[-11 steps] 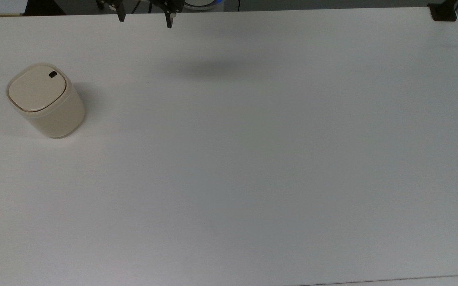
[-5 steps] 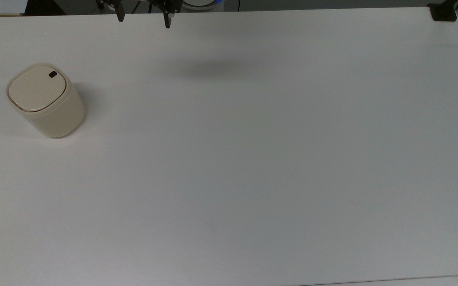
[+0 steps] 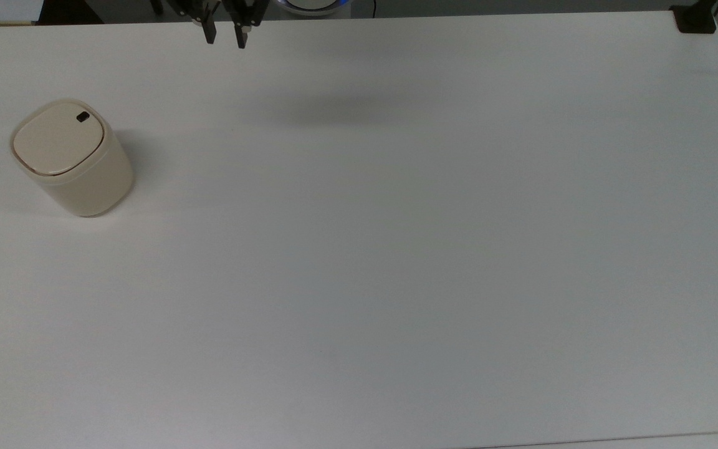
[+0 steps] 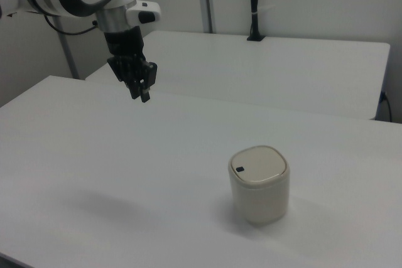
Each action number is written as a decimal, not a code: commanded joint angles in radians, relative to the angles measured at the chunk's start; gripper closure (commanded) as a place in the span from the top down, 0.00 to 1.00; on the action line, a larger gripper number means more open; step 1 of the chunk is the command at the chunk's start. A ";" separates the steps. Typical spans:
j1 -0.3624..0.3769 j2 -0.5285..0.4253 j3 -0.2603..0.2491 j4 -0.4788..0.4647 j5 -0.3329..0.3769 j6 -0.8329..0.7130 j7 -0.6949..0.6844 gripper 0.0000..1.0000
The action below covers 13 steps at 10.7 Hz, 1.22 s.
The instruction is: Open the trash bin
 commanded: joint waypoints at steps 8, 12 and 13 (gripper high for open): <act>-0.009 0.191 -0.347 -0.001 -0.046 0.364 0.096 0.00; -0.010 0.267 -0.392 -0.044 -0.012 0.452 0.052 0.00; -0.009 0.289 -0.392 -0.046 -0.005 0.457 0.049 0.00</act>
